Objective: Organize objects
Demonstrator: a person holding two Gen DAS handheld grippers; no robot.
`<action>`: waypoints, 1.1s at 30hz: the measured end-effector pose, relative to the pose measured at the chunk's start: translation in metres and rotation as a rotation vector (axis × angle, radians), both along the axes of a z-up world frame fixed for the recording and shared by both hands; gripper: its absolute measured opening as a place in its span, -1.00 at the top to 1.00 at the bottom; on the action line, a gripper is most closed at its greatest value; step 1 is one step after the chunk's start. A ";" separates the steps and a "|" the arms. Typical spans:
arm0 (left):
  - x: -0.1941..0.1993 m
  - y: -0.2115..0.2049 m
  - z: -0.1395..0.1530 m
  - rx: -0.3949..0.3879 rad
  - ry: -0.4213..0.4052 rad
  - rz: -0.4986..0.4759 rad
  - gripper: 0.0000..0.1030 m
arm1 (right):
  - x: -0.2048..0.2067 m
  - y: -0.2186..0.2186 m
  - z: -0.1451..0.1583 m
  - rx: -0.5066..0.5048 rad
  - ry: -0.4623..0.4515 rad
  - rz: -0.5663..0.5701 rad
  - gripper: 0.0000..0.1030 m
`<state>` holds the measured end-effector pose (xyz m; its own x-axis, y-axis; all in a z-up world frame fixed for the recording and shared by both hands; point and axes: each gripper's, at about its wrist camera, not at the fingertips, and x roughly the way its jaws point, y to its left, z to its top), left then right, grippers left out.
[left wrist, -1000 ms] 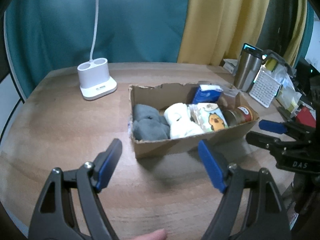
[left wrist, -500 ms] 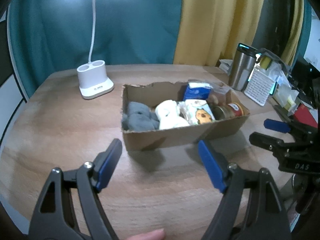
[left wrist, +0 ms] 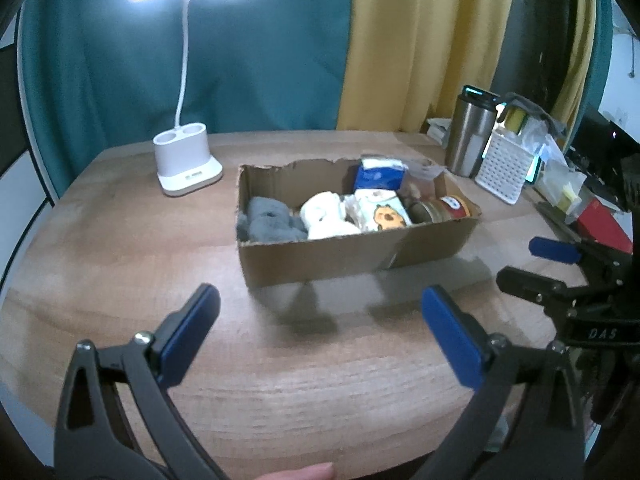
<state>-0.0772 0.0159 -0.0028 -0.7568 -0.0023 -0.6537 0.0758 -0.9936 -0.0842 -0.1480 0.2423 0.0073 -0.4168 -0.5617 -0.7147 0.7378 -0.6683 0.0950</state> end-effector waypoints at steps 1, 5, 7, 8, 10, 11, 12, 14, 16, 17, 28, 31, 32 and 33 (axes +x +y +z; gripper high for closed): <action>0.001 0.000 0.000 0.001 0.001 -0.001 -0.98 | 0.001 0.001 0.000 0.000 0.001 -0.003 -0.69; 0.008 0.002 -0.002 0.003 0.002 -0.011 -0.98 | 0.007 0.003 0.000 -0.002 0.013 -0.008 -0.68; 0.013 0.004 -0.003 -0.022 0.018 -0.010 -0.98 | 0.009 0.004 0.000 -0.002 0.017 -0.009 -0.68; 0.015 0.004 -0.003 -0.035 0.022 -0.008 -0.98 | 0.010 0.004 -0.001 -0.003 0.017 -0.010 -0.68; 0.018 0.003 -0.004 -0.048 0.028 0.001 -0.98 | 0.012 0.005 -0.003 -0.002 0.017 -0.014 -0.68; 0.019 0.002 -0.004 -0.048 0.028 0.007 -0.98 | 0.014 0.006 -0.003 -0.001 0.021 -0.015 -0.68; 0.020 0.000 -0.005 -0.045 0.029 0.010 -0.98 | 0.015 0.007 -0.003 0.002 0.024 -0.016 -0.68; 0.023 -0.001 -0.005 -0.044 0.032 0.010 -0.98 | 0.017 0.008 -0.003 0.002 0.027 -0.017 -0.68; 0.027 -0.001 -0.004 -0.040 0.035 0.006 -0.98 | 0.020 0.009 -0.004 0.002 0.029 -0.015 -0.69; 0.029 -0.001 -0.004 -0.037 0.035 0.005 -0.98 | 0.021 0.009 -0.005 0.002 0.032 -0.012 -0.69; 0.041 -0.001 -0.001 -0.027 0.052 0.001 -0.98 | 0.036 0.015 -0.006 -0.007 0.049 -0.014 -0.68; 0.043 0.000 0.000 -0.027 0.059 0.000 -0.98 | 0.039 0.017 -0.005 -0.005 0.051 -0.015 -0.69; 0.043 0.000 0.001 -0.027 0.060 -0.002 -0.98 | 0.040 0.017 -0.005 -0.005 0.053 -0.016 -0.69; 0.044 0.000 0.001 -0.028 0.061 -0.003 -0.98 | 0.040 0.018 -0.005 -0.006 0.053 -0.016 -0.69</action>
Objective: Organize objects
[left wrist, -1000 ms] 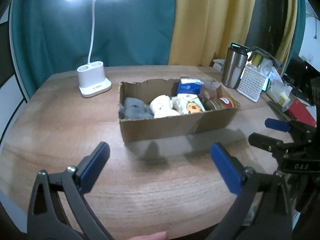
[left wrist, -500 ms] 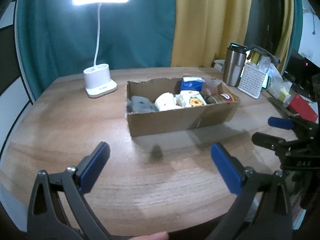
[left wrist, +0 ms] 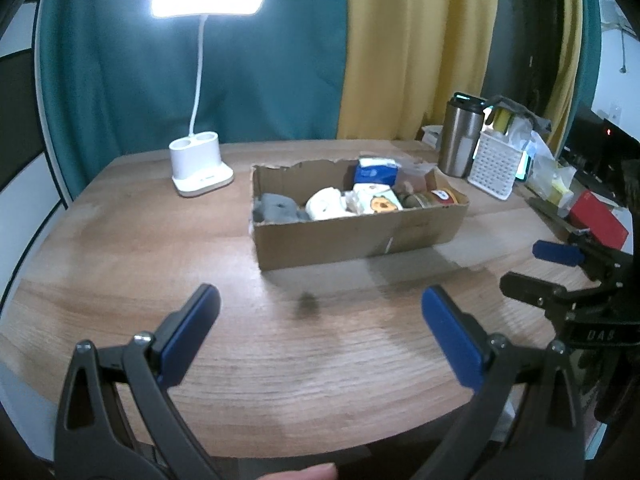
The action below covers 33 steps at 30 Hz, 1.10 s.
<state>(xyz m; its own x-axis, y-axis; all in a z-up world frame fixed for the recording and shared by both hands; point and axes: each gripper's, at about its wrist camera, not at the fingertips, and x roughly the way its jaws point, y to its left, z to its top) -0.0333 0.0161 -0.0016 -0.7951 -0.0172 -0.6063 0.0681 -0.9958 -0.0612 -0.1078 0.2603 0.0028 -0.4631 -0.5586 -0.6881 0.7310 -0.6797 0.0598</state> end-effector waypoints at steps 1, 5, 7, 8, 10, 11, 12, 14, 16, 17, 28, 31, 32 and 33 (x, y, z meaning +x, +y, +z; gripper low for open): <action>0.001 0.000 0.000 0.000 0.001 -0.001 -0.98 | 0.001 0.001 0.000 -0.002 -0.001 0.001 -0.68; 0.002 0.000 0.001 0.000 0.002 -0.003 -0.98 | 0.003 0.001 0.000 -0.002 0.002 0.005 -0.69; 0.002 0.001 0.000 0.001 0.000 -0.002 -0.98 | 0.003 0.001 0.000 -0.002 0.001 0.004 -0.69; 0.002 0.001 0.000 0.003 -0.002 -0.002 -0.98 | 0.003 0.001 -0.001 -0.002 0.000 0.003 -0.69; 0.002 0.001 -0.001 0.006 -0.009 -0.004 -0.98 | 0.002 0.000 -0.002 -0.001 -0.003 0.004 -0.69; 0.002 0.001 -0.002 0.004 -0.009 -0.003 -0.98 | 0.002 0.000 -0.002 -0.001 -0.003 0.004 -0.68; 0.002 0.001 -0.003 0.000 -0.014 -0.002 -0.98 | 0.002 0.001 -0.002 -0.001 -0.003 0.003 -0.69; 0.000 0.001 -0.004 0.003 -0.028 -0.004 -0.98 | 0.002 0.000 -0.002 -0.001 -0.004 0.003 -0.68; -0.001 0.000 -0.005 0.007 -0.030 -0.003 -0.98 | 0.002 0.001 -0.002 0.001 -0.005 0.003 -0.68; 0.000 0.000 -0.005 0.006 -0.030 -0.004 -0.98 | 0.002 0.000 -0.002 0.002 -0.005 0.003 -0.69; -0.005 0.001 -0.008 0.001 -0.040 -0.010 -0.98 | 0.004 -0.001 0.002 0.004 0.002 0.006 -0.68; -0.007 0.000 -0.007 0.000 -0.038 -0.009 -0.98 | 0.004 -0.001 0.003 0.004 0.005 0.008 -0.69; -0.008 0.000 -0.006 0.000 -0.038 -0.007 -0.98 | 0.004 -0.001 0.003 0.002 0.004 0.008 -0.69; -0.008 -0.001 -0.006 0.001 -0.038 -0.007 -0.98 | 0.003 -0.002 0.004 0.001 0.004 0.009 -0.69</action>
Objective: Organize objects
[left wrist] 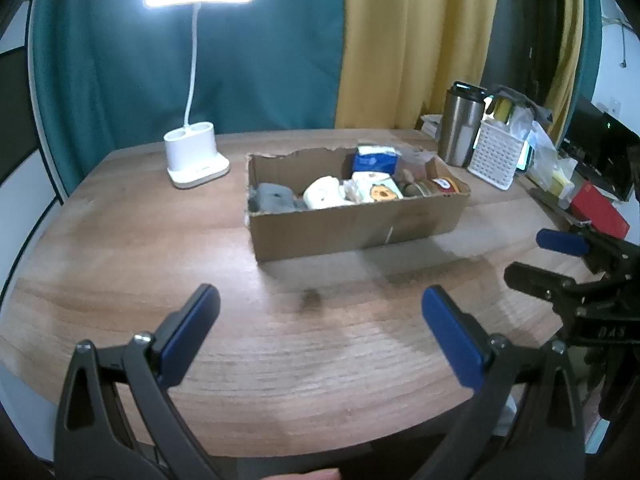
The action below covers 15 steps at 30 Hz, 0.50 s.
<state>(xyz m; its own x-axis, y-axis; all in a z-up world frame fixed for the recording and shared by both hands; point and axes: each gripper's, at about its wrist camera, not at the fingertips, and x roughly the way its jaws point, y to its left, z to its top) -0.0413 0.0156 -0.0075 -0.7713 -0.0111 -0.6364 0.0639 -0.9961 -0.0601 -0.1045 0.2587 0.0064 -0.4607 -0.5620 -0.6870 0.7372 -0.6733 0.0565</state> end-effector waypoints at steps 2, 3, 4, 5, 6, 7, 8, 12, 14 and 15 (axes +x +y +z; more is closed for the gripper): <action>0.000 0.000 0.001 0.002 0.001 -0.001 -0.98 | 0.000 0.000 0.000 0.003 -0.001 0.003 -0.69; 0.000 0.001 0.001 0.001 0.002 -0.002 -0.98 | 0.000 0.000 0.000 0.003 -0.001 0.004 -0.68; 0.000 0.001 0.001 0.000 0.003 -0.004 -0.98 | 0.000 0.000 0.000 0.004 -0.002 0.002 -0.69; 0.001 0.001 0.001 0.003 0.004 -0.004 -0.98 | -0.001 0.000 -0.001 0.005 -0.004 0.001 -0.69; 0.001 0.001 0.002 0.007 0.007 -0.003 -0.98 | -0.002 0.001 -0.001 0.004 -0.006 0.000 -0.69; 0.001 0.001 0.002 0.010 0.008 -0.003 -0.98 | -0.002 0.001 -0.001 0.003 -0.006 -0.001 -0.69; 0.001 0.000 0.003 0.011 0.009 -0.002 -0.98 | -0.002 0.001 -0.001 0.003 -0.005 -0.002 -0.69; 0.001 -0.002 0.003 0.014 0.010 0.003 -0.98 | -0.003 0.002 0.001 -0.002 -0.002 -0.005 -0.69; 0.001 -0.004 0.003 0.014 0.010 0.006 -0.98 | -0.003 0.002 0.002 -0.007 -0.002 -0.006 -0.69; 0.001 -0.005 0.003 0.015 0.010 0.007 -0.98 | -0.004 0.001 0.002 -0.008 -0.001 -0.007 -0.69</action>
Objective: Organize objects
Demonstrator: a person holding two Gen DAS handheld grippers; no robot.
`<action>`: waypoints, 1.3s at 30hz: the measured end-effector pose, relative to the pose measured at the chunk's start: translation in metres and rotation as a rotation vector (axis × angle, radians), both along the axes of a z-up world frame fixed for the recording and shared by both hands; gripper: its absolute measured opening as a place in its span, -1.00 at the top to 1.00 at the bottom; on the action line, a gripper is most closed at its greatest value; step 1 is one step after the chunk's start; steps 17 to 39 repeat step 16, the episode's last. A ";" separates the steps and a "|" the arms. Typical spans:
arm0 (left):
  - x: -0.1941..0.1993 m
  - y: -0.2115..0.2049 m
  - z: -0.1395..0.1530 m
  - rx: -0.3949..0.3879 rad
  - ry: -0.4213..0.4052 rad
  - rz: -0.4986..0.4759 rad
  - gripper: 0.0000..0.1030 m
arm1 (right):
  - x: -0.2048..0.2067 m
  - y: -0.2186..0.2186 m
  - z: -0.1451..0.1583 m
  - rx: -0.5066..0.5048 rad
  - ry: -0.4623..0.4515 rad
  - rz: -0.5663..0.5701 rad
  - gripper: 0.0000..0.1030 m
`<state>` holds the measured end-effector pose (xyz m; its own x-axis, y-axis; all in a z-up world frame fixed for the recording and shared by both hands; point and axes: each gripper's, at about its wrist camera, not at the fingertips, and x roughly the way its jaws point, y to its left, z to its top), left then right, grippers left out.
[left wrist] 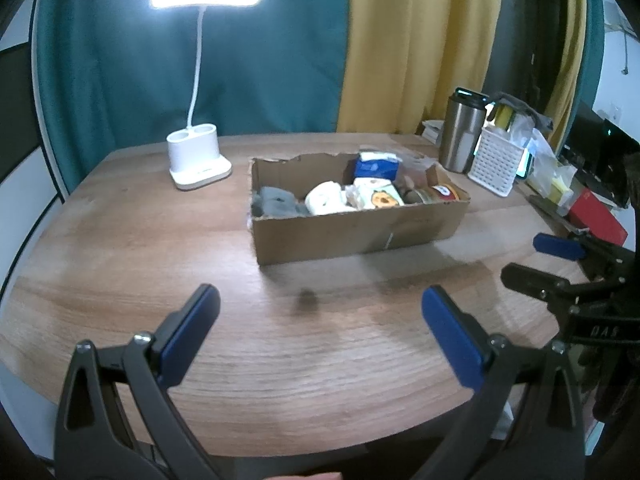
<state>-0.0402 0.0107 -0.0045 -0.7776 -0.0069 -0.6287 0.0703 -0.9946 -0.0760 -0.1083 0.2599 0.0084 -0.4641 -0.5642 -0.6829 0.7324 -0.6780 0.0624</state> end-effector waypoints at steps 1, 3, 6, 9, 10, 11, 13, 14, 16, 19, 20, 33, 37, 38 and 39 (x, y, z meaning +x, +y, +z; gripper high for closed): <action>0.000 0.000 0.000 0.001 0.000 0.002 -0.98 | 0.000 0.000 0.000 0.000 0.000 0.000 -0.69; -0.001 -0.001 -0.001 0.004 -0.002 0.002 -0.98 | -0.001 -0.002 0.000 0.002 0.000 0.003 -0.69; -0.001 0.000 -0.001 0.004 -0.002 0.001 -0.98 | -0.002 -0.003 0.000 0.001 -0.001 0.006 -0.69; -0.001 -0.001 -0.002 0.012 0.005 0.003 -0.98 | -0.003 -0.004 -0.001 0.000 -0.002 0.008 -0.69; -0.002 -0.002 -0.003 0.016 0.005 0.005 -0.98 | -0.004 -0.005 -0.002 0.001 -0.003 0.010 -0.69; -0.003 -0.002 -0.004 0.019 0.004 0.006 -0.98 | -0.005 -0.006 -0.004 0.004 -0.007 0.012 -0.69; -0.006 -0.003 -0.006 0.023 0.000 0.005 -0.98 | -0.006 -0.008 -0.006 0.007 -0.012 0.012 -0.69; -0.007 -0.004 -0.007 0.023 -0.003 0.004 -0.98 | -0.007 -0.009 -0.008 0.008 -0.017 0.012 -0.69; -0.011 -0.005 -0.009 0.024 -0.009 0.003 -0.98 | -0.010 -0.011 -0.010 0.011 -0.023 0.013 -0.69; -0.011 -0.005 -0.009 0.024 -0.009 0.003 -0.98 | -0.010 -0.011 -0.010 0.011 -0.023 0.013 -0.69; -0.011 -0.005 -0.009 0.024 -0.009 0.003 -0.98 | -0.010 -0.011 -0.010 0.011 -0.023 0.013 -0.69; -0.011 -0.005 -0.009 0.024 -0.009 0.003 -0.98 | -0.010 -0.011 -0.010 0.011 -0.023 0.013 -0.69; -0.011 -0.005 -0.009 0.024 -0.009 0.003 -0.98 | -0.010 -0.011 -0.010 0.011 -0.023 0.013 -0.69; -0.011 -0.005 -0.009 0.024 -0.009 0.003 -0.98 | -0.010 -0.011 -0.010 0.011 -0.023 0.013 -0.69; -0.011 -0.005 -0.009 0.024 -0.009 0.003 -0.98 | -0.010 -0.011 -0.010 0.011 -0.023 0.013 -0.69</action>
